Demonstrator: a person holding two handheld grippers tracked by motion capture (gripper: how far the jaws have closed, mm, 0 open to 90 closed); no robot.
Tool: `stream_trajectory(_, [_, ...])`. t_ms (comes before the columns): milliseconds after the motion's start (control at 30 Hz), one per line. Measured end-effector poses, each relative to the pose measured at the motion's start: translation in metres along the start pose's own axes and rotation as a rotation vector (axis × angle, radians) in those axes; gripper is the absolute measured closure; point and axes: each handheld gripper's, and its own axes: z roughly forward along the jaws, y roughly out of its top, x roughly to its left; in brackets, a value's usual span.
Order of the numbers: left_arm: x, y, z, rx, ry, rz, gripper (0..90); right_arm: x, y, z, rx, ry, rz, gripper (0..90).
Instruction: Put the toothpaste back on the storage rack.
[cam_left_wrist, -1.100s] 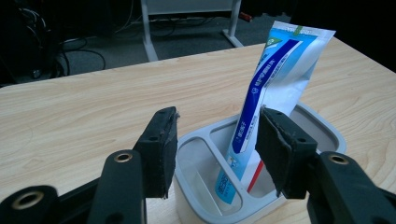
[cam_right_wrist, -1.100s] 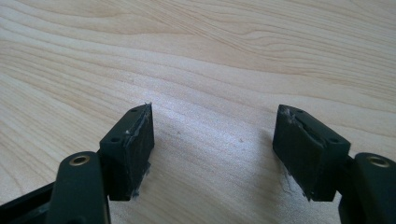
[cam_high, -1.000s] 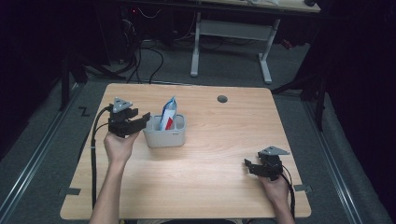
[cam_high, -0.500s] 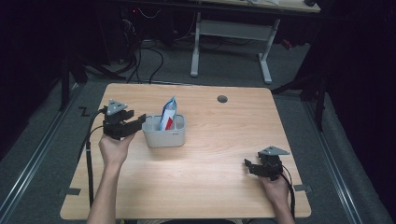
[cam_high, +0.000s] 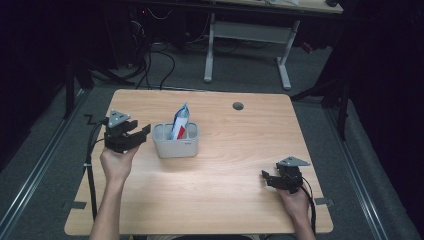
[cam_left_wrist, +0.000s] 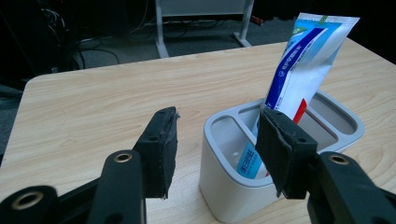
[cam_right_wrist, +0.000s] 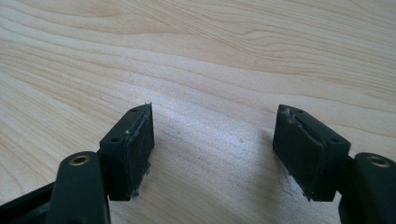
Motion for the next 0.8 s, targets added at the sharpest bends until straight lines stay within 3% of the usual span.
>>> stream_trajectory(800, [0.009, -0.011, -0.018, -0.026, 0.039, 0.003, 48.6, 0.0, 0.0, 0.0, 0.0, 0.0, 0.0, 29.3])
